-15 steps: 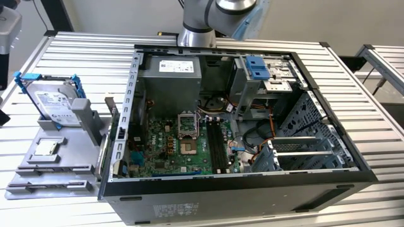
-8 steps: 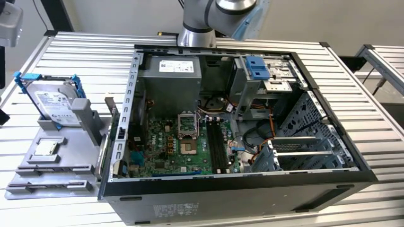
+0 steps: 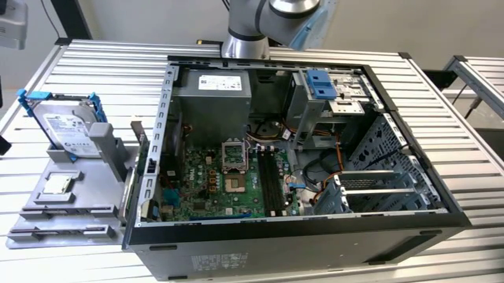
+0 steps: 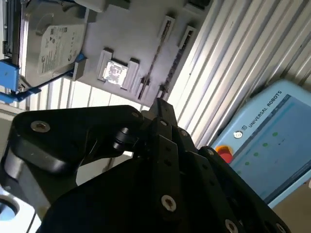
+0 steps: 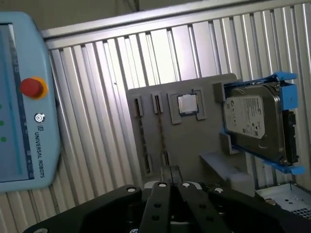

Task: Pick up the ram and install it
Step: 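Pick up the ram and move it above insertion slot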

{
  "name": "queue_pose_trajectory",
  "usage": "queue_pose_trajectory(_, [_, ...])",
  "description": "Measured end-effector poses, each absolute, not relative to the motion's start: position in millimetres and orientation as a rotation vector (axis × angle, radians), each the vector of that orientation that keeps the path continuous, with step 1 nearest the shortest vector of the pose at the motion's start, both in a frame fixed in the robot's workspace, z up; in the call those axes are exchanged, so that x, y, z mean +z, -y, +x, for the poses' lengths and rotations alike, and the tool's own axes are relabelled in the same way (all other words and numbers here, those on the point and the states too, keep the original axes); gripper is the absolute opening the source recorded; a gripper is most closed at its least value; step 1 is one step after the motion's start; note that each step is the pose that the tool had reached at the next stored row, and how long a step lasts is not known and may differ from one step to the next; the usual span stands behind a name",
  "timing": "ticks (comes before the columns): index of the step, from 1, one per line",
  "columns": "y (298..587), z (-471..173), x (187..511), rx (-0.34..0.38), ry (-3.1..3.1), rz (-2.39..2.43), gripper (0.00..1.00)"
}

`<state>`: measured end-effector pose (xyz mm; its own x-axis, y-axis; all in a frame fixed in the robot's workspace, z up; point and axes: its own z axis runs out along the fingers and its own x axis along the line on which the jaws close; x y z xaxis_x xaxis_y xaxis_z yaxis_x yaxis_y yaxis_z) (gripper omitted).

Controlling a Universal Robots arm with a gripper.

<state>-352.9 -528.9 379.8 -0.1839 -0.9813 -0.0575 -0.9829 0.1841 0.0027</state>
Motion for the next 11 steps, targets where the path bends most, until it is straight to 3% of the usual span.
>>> queue_pose_trajectory(11, [528.9, -352.9, 379.5, 0.067, -2.177, -2.210, 0.00])
